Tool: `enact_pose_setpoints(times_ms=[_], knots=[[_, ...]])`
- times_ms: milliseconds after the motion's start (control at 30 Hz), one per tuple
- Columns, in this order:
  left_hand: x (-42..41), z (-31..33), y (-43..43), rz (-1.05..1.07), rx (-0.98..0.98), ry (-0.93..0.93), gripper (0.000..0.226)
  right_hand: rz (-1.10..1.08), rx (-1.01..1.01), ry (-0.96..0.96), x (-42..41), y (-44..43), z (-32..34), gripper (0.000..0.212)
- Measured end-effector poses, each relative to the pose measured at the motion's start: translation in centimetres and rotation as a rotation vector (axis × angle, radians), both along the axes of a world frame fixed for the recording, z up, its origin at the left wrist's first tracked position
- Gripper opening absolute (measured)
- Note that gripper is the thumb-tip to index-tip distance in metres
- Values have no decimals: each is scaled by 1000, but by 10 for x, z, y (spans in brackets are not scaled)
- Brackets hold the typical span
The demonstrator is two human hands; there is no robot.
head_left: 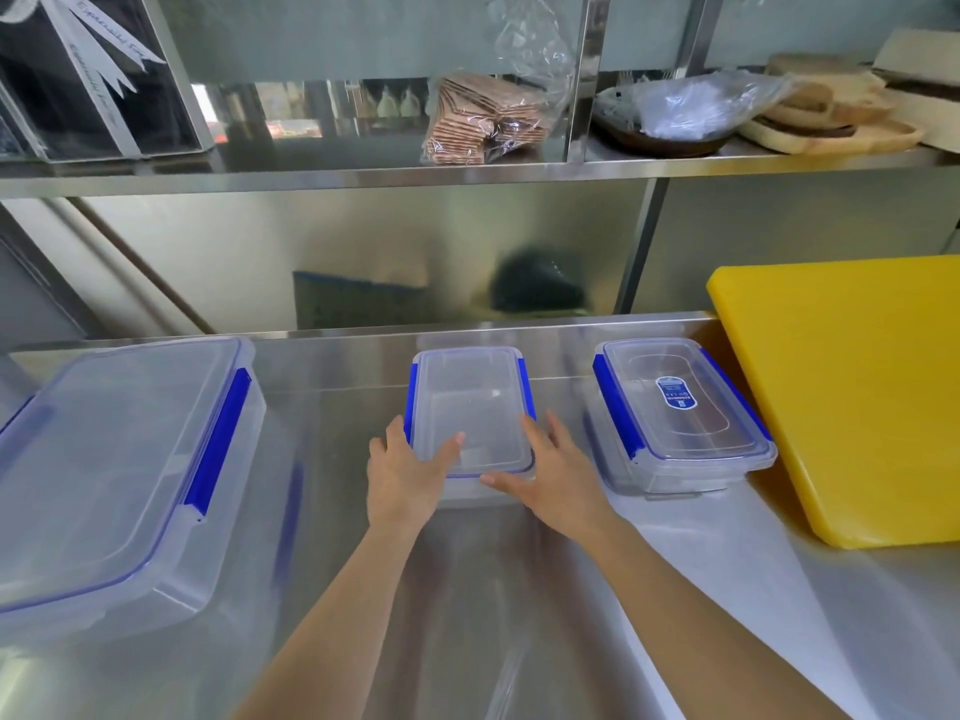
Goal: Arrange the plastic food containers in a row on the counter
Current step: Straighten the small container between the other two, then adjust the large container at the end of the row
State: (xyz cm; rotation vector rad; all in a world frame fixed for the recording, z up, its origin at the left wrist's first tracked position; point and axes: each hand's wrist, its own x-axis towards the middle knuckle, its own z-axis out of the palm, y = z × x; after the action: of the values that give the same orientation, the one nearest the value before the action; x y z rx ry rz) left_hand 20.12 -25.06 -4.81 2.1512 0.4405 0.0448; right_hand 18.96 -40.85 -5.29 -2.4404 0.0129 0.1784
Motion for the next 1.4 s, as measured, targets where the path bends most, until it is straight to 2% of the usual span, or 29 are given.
enact_pose_setpoints(times_ms=[67, 133, 200, 267, 333, 400, 500, 567, 633, 833, 1067, 1233, 1400], knots=[[-3, 15, 13, 1, 97, -112, 73, -84, -68, -155, -4, 7, 14, 82], [-4, 35, 38, 46, 165, -271, 60, -98, -25, -303, -7, 24, 23, 73], [-5, 54, 79, 150, 257, -383, 49, -13, 50, -327, -10, 51, 27, 68], [-8, 68, 134, 275, 364, -419, 43, 126, 105, -263, -17, 87, 32, 71], [-16, 73, 198, 437, 464, -340, 46, 295, 124, -154, -26, 127, 37, 76], [-28, 73, 256, 590, 459, -135, 63, 423, 149, -36, -34, 165, 40, 80], [-46, 57, 321, 668, 271, 160, 90, 499, 207, 78, -40, 209, 38, 86], [-54, 45, 341, 602, 137, 225, 87, 522, 220, 111, -40, 230, 37, 89], [-62, 36, 345, 543, 93, 204, 75, 523, 227, 145, -40, 243, 35, 91], [-74, 35, 342, 485, 134, 92, 68, 538, 276, 166, -52, 254, 28, 97], [-68, 25, 335, 432, 116, 94, 80, 442, 253, 134, -57, 233, 30, 99], [-71, 29, 310, 415, 91, 83, 72, 366, 308, 137, -60, 216, 27, 102], [-69, 24, 292, 389, 100, 69, 74, 330, 296, 136, -61, 196, 25, 99]])
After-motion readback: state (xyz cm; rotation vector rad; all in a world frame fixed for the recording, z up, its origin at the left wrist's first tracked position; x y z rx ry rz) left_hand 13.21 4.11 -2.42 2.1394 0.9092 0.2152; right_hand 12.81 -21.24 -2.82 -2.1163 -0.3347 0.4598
